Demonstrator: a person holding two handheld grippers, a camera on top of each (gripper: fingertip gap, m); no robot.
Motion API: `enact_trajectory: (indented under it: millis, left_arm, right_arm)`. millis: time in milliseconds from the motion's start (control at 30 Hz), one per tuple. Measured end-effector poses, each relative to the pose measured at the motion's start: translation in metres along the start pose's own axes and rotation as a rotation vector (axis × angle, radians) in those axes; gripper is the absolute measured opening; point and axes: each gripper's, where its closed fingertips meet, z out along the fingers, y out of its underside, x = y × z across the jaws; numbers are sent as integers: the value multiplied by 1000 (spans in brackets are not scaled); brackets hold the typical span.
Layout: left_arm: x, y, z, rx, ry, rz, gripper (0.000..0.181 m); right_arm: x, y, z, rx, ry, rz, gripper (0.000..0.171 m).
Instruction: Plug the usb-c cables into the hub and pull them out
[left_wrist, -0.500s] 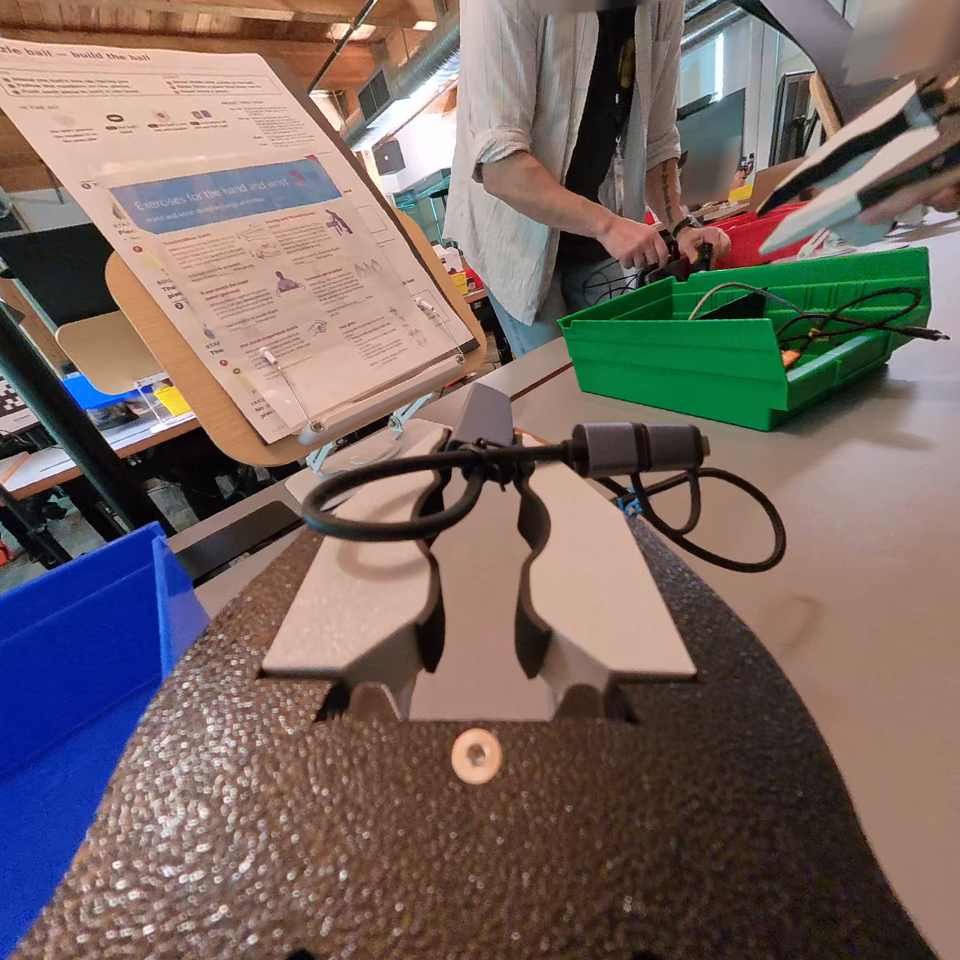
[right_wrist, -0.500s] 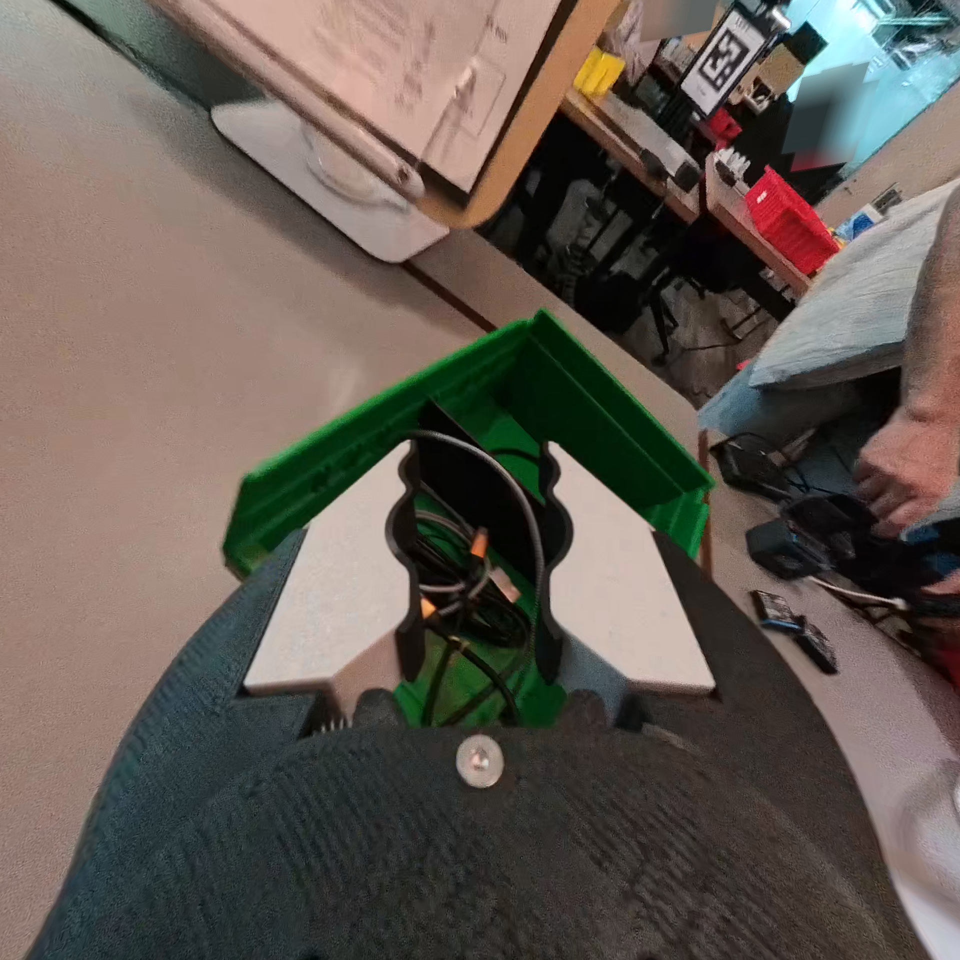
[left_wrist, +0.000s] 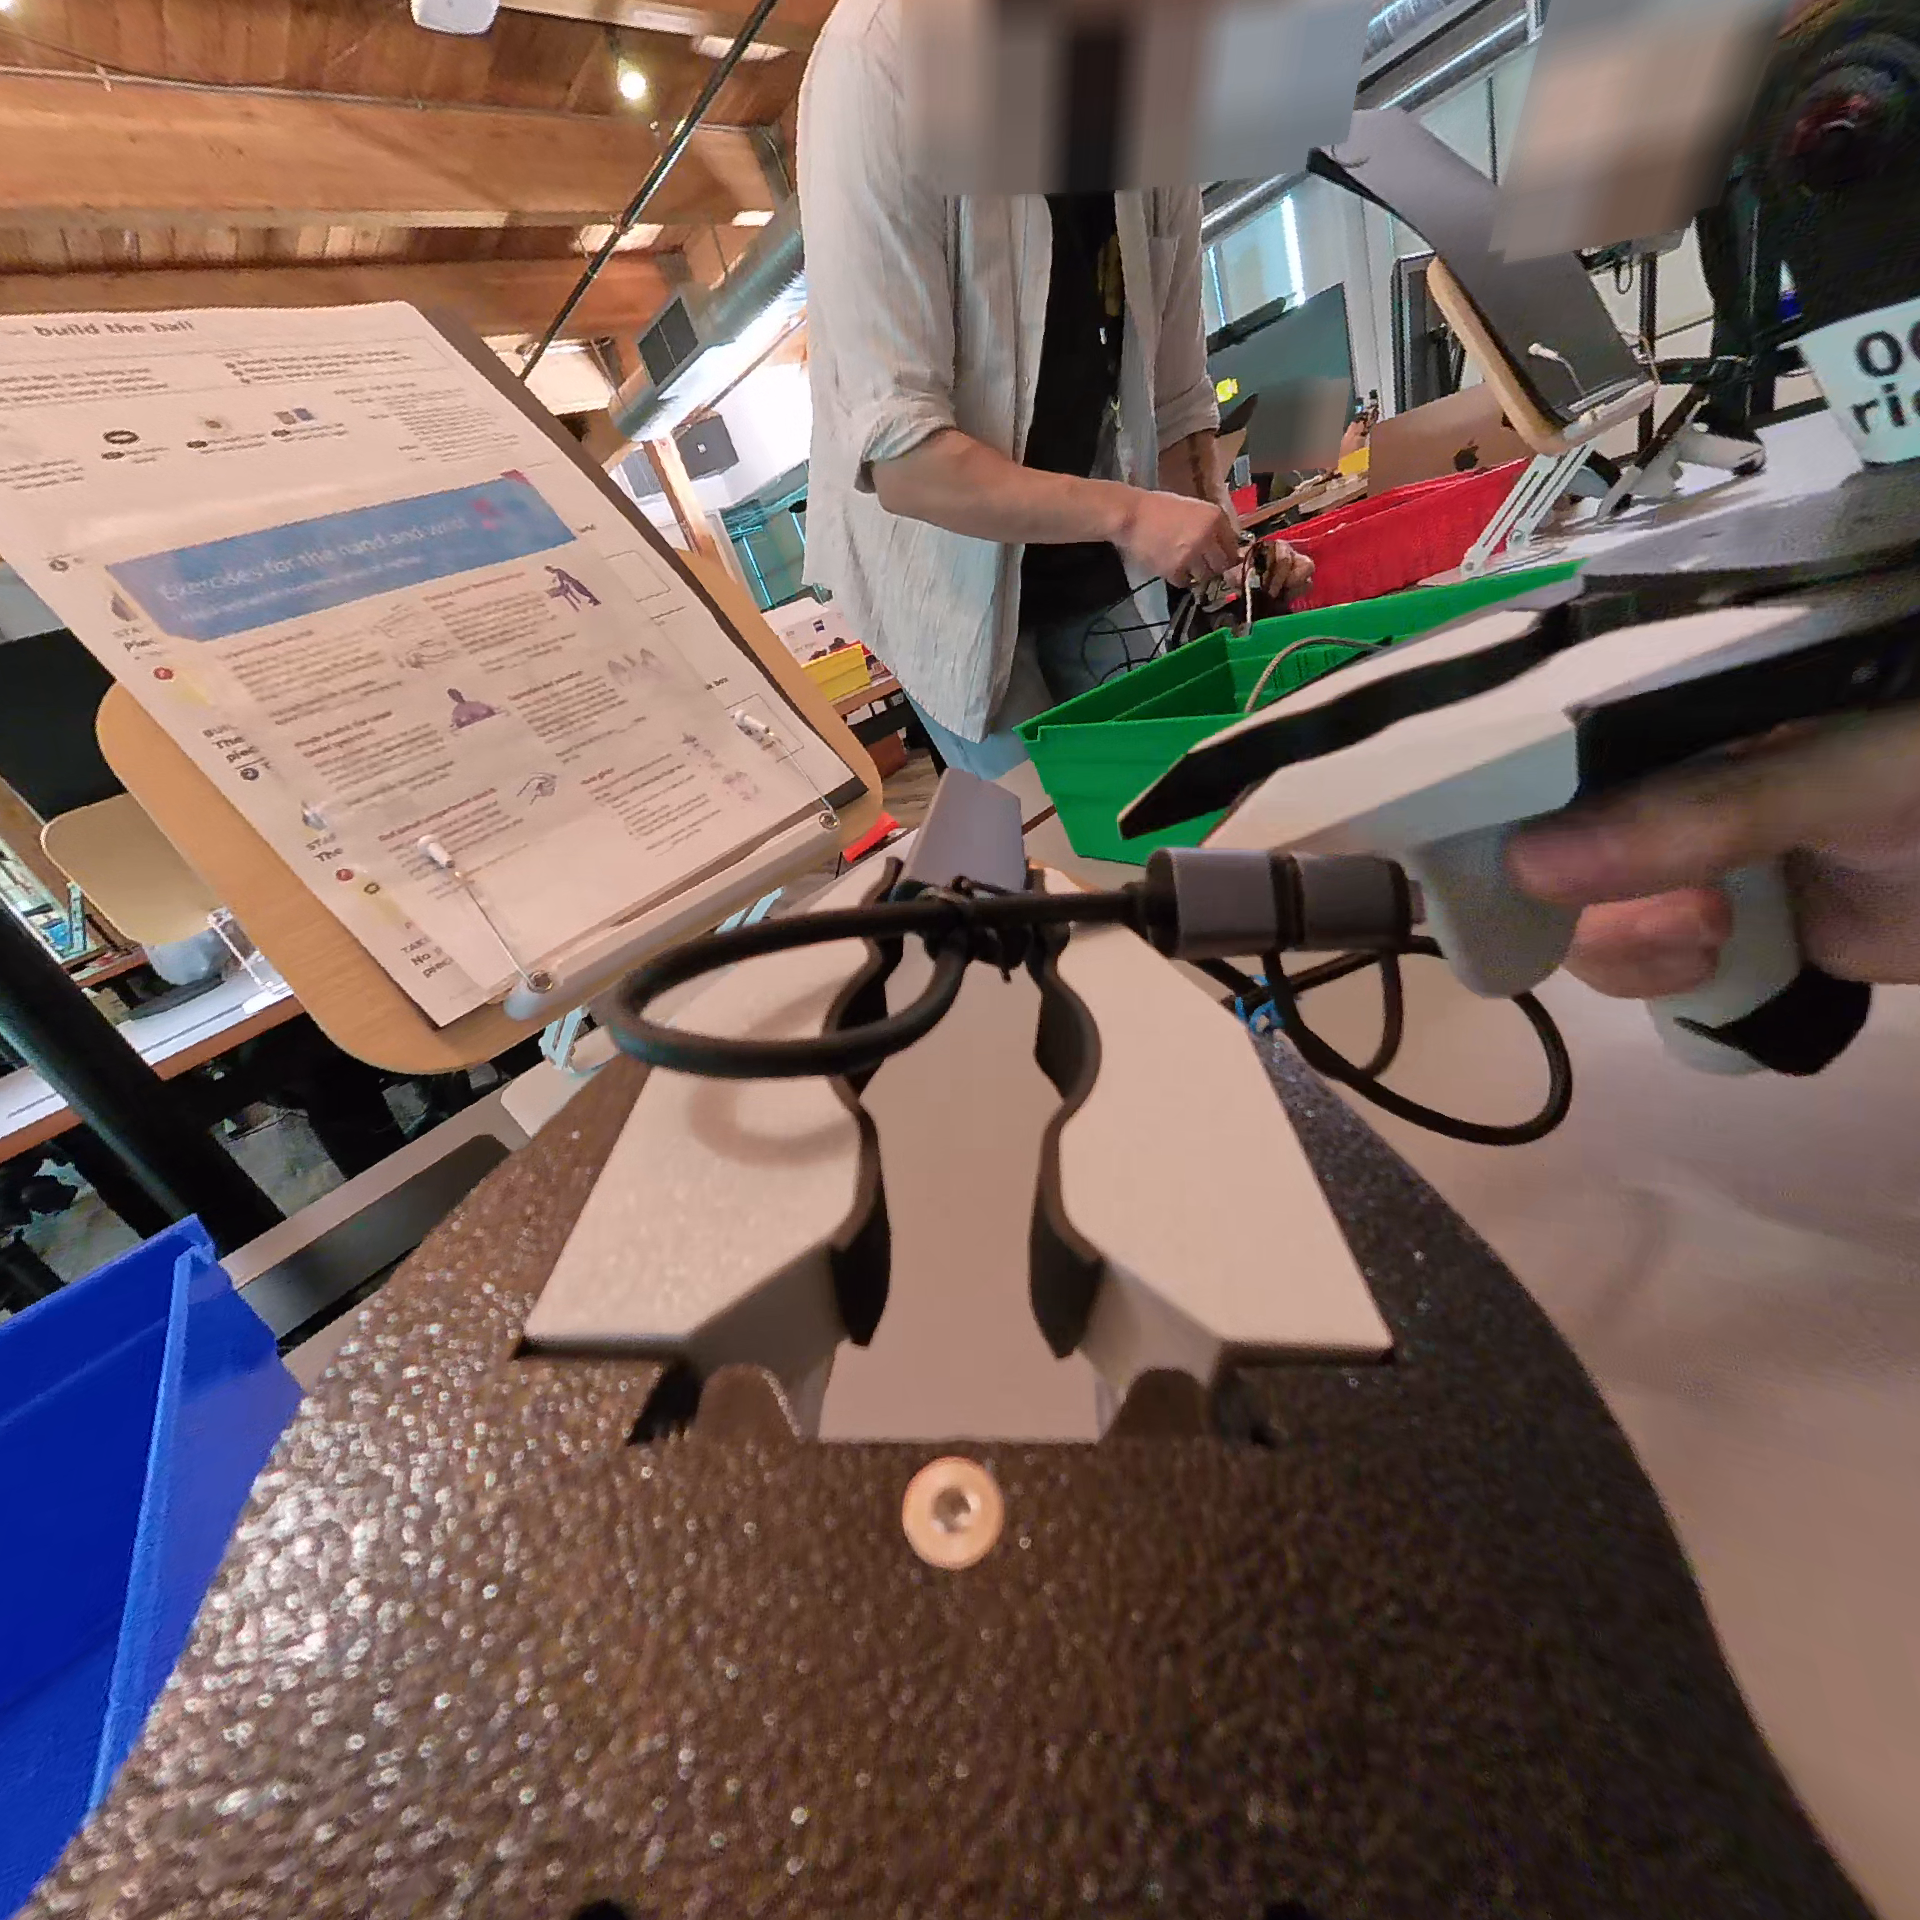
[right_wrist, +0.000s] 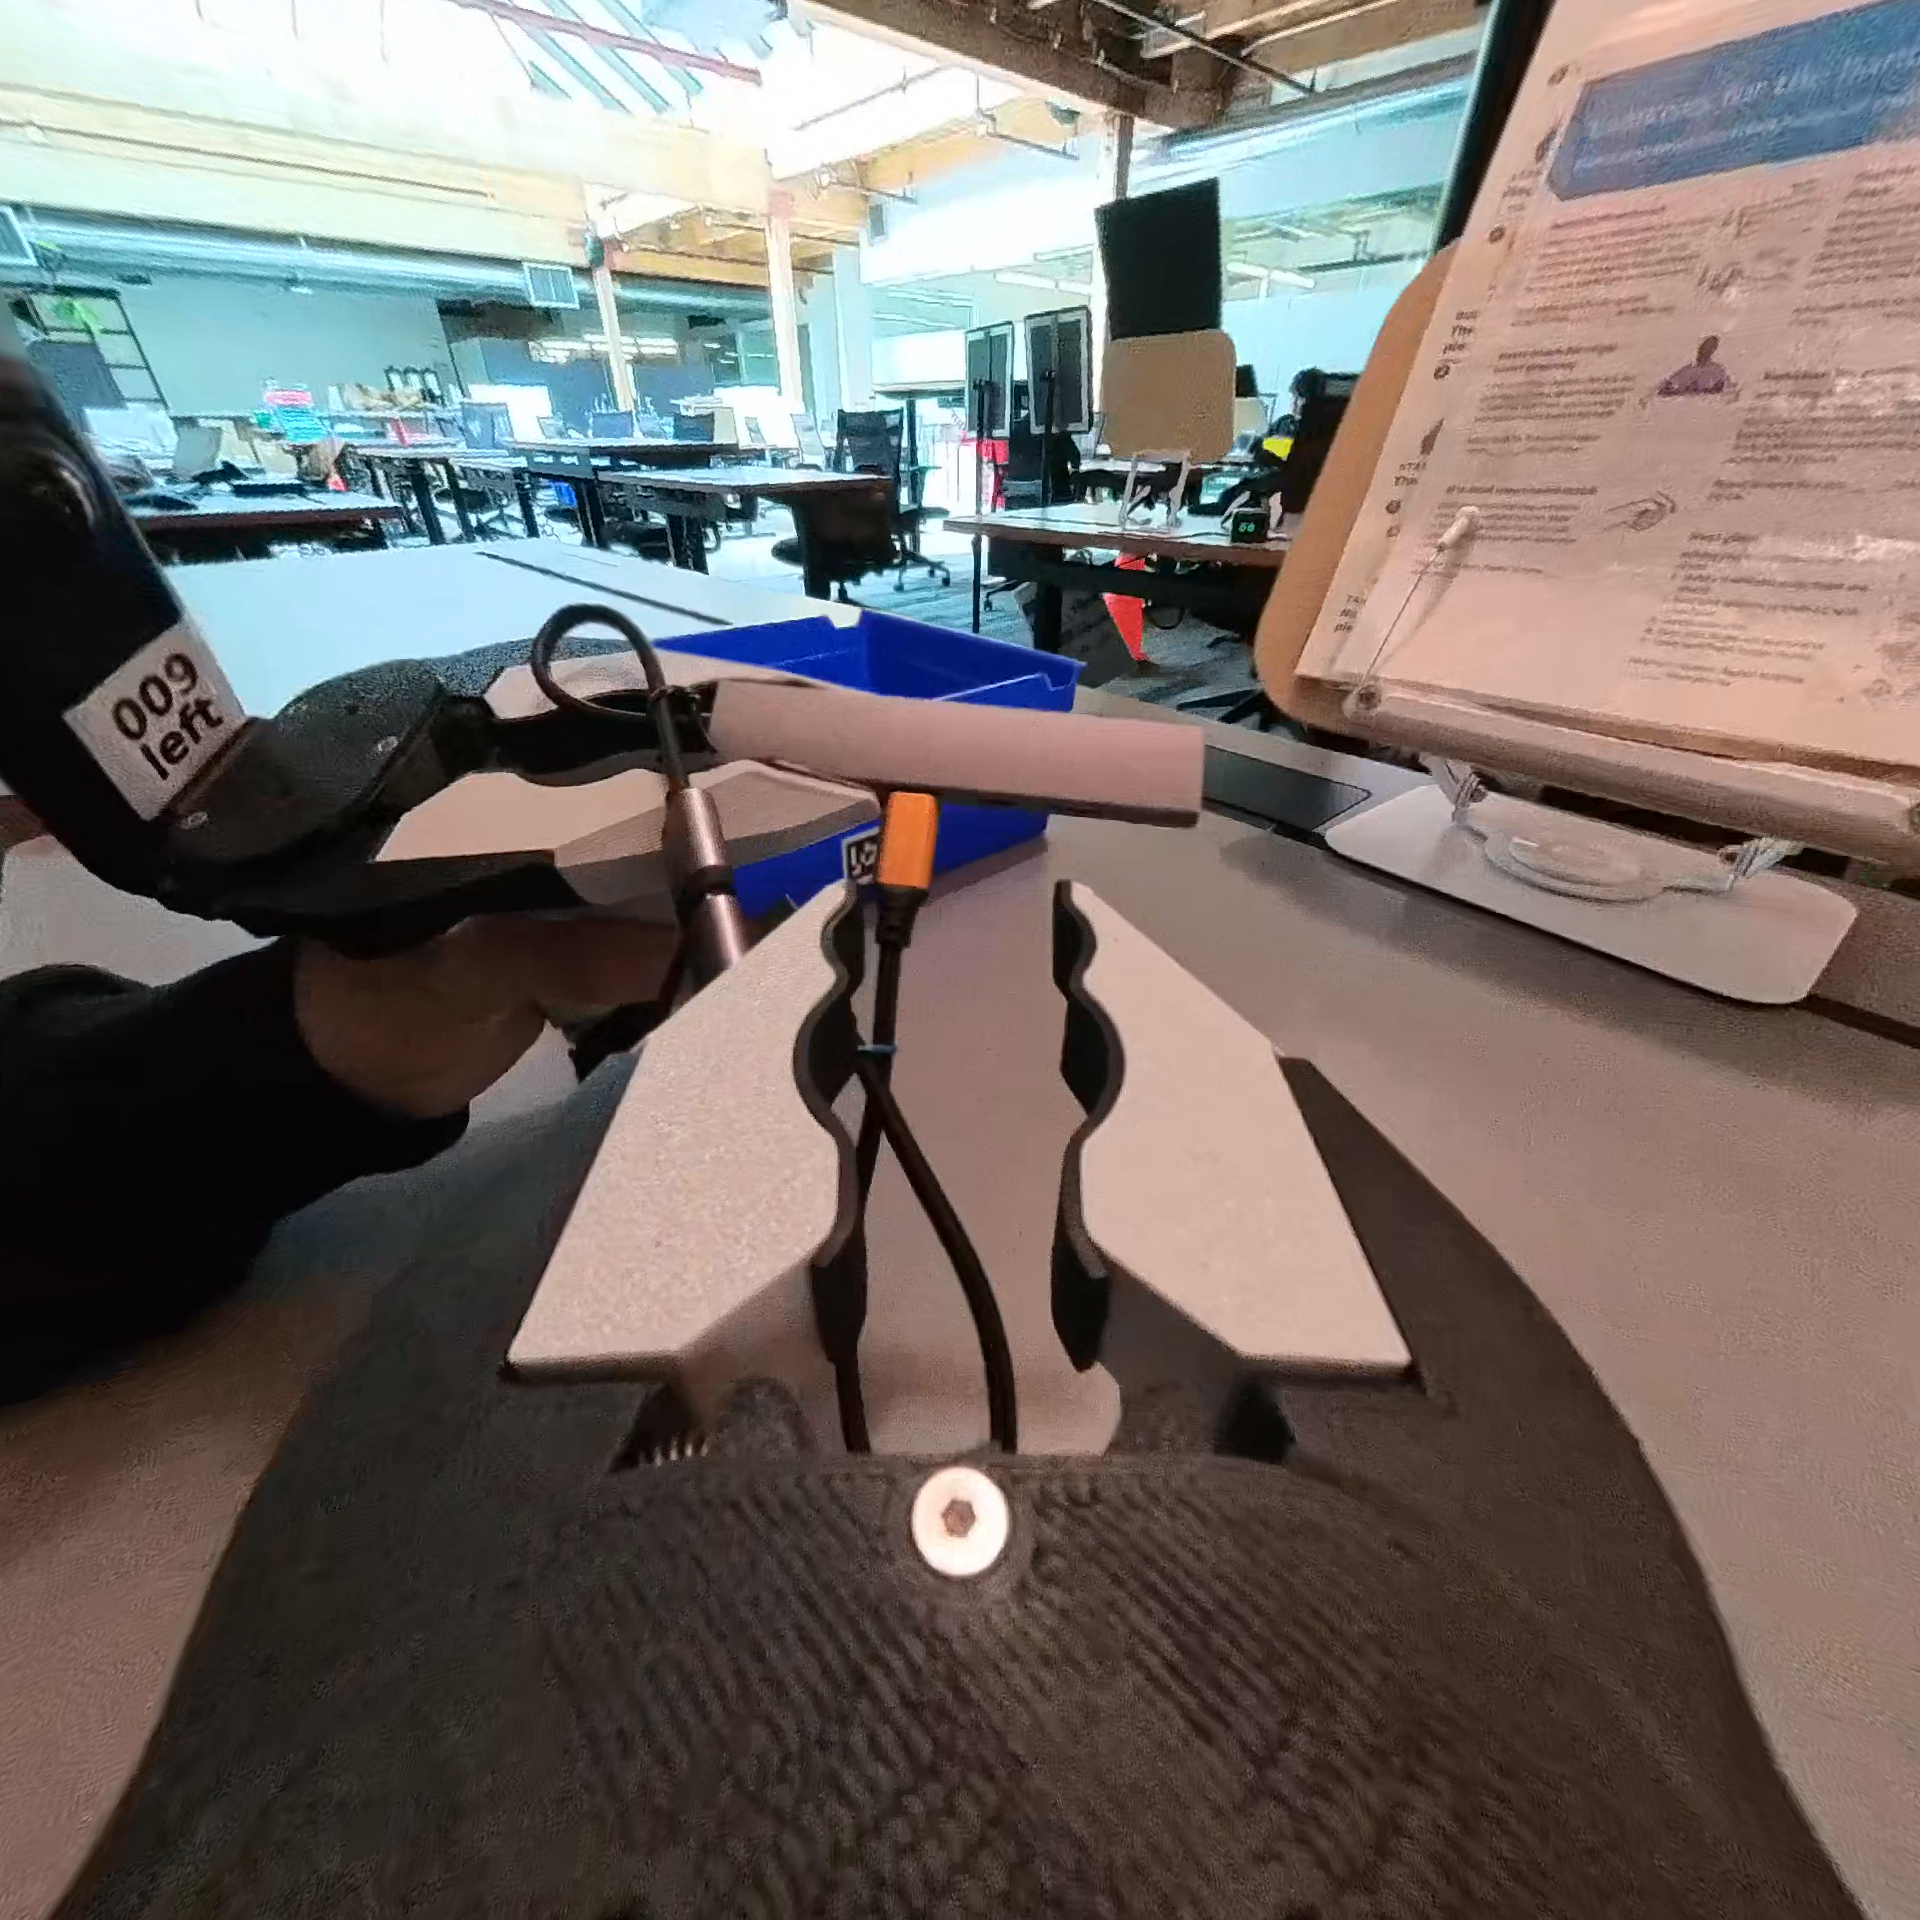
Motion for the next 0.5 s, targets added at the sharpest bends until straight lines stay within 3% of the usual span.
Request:
enact_trajectory:
  millis: [200,500]
  left_arm:
    - [3,2,2,-10,9,4,21]
    - [10,5,5,-19,40,-3,21]
  right_arm:
    - [-6,7,4,17,-5,4,21]
    - [-9,12,8,21,2,14,24]
